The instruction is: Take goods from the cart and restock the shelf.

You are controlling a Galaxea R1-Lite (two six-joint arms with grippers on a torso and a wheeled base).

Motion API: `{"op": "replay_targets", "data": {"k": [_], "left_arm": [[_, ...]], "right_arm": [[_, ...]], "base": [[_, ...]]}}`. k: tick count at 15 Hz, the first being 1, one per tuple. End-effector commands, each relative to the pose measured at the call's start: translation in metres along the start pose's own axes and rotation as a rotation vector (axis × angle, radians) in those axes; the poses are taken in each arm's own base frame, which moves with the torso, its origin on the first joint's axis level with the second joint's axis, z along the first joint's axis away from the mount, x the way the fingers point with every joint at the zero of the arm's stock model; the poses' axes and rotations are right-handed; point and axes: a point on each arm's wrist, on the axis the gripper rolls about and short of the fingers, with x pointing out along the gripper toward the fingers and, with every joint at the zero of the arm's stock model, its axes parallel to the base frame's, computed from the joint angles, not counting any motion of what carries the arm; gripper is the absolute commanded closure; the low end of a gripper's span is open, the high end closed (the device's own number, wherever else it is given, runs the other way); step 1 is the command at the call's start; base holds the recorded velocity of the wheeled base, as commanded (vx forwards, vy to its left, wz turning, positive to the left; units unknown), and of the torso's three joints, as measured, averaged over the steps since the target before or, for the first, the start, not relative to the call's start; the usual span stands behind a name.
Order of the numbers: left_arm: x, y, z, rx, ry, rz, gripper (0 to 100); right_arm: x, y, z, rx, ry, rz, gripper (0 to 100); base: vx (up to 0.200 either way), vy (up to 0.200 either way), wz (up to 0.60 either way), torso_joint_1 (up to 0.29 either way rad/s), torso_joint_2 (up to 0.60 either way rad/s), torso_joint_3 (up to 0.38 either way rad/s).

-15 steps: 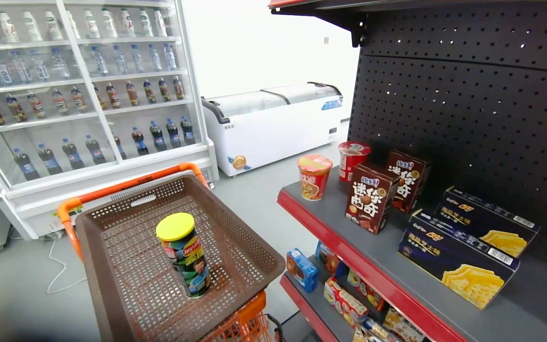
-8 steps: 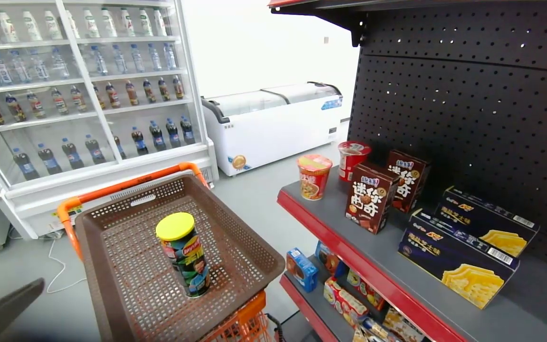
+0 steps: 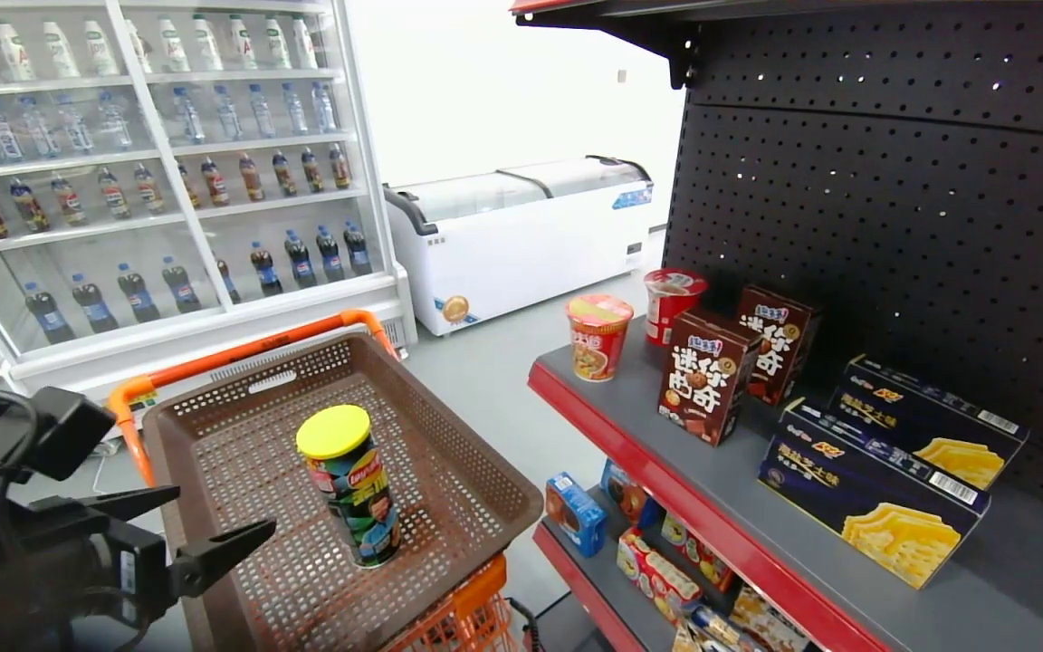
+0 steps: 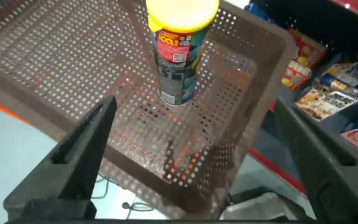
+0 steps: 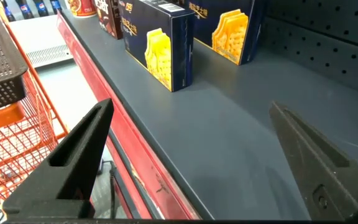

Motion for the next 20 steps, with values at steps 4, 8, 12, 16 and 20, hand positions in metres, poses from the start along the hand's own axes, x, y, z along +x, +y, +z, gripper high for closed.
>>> {"op": "replay_targets", "data": {"k": [4, 8, 12, 16, 20], "left_arm": [[0.082, 0.014, -0.02, -0.034, 0.17, -0.039, 0], [0.11, 0.016, -0.026, -0.03, 0.185, -0.057, 0], [0.144, 0.018, -0.03, -0.019, 0.195, -0.072, 0], [0.182, 0.014, -0.03, 0.027, 0.133, -0.103, 0], [0.202, 0.002, -0.041, 0.059, 0.095, -0.139, 0]], "right_arm": [[0.0, 0.0, 0.0, 0.0, 0.001, 0.0, 0], [0.0, 0.0, 0.0, 0.0, 0.001, 0.0, 0], [0.0, 0.0, 0.0, 0.0, 0.001, 0.0, 0], [0.0, 0.0, 0.0, 0.0, 0.001, 0.0, 0], [0.0, 0.0, 0.0, 0.0, 0.001, 0.0, 0]], "base": [[0.0, 0.0, 0.0, 0.0, 0.0, 0.0], [0.0, 0.0, 0.0, 0.0, 0.0, 0.0], [0.0, 0.0, 0.0, 0.0, 0.0, 0.0], [0.0, 0.0, 0.0, 0.0, 0.0, 0.0], [0.0, 0.0, 0.0, 0.0, 0.0, 0.0]]}}
